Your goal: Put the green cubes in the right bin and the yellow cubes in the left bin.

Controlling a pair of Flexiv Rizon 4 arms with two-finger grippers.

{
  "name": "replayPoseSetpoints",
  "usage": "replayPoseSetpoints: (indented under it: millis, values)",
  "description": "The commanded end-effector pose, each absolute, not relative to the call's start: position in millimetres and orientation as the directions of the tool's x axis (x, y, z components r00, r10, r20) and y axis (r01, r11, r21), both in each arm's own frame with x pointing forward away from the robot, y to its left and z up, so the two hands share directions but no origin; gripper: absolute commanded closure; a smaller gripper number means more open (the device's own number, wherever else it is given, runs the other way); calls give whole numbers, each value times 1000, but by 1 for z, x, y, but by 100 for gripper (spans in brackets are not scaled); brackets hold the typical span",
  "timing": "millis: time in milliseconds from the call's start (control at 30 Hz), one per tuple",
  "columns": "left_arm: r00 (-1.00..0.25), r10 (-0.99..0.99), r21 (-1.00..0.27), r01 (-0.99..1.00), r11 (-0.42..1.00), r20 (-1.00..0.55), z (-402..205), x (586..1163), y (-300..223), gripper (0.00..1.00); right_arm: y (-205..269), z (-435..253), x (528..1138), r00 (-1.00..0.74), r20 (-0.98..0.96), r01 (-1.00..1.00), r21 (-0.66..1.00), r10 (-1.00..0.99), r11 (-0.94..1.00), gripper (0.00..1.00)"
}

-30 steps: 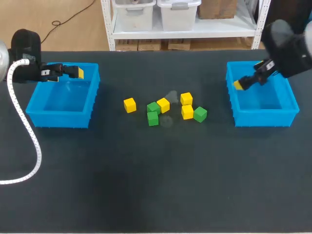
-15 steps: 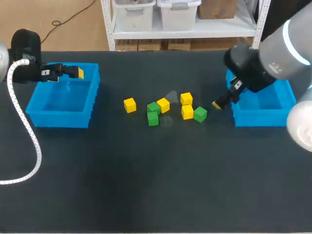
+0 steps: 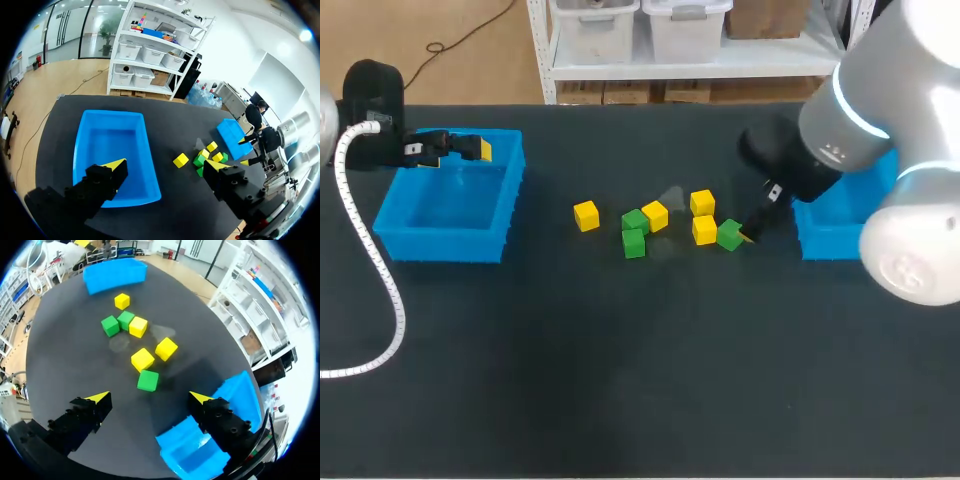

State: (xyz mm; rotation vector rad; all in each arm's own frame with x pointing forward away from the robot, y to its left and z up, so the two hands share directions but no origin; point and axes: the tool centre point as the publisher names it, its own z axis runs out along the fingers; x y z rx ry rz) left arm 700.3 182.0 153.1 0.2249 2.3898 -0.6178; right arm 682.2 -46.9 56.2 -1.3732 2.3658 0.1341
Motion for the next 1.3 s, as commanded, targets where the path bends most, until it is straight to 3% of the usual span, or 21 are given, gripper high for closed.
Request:
replayPoseSetpoints:
  millis: [33,967,1300]
  values:
    - [-773,3,-375,311,873,-635,153,701,182,0,-39,47,689,-431,-368,-862,-103,-824,496,0]
    - [-773,3,-375,311,873,-635,153,701,182,0,-16,2,697,-512,-395,-838,36,-762,544,0]
    - [-773,3,-375,311,873,-635,153,701,182,0,-16,-5,694,-501,-400,-840,9,-767,543,0]
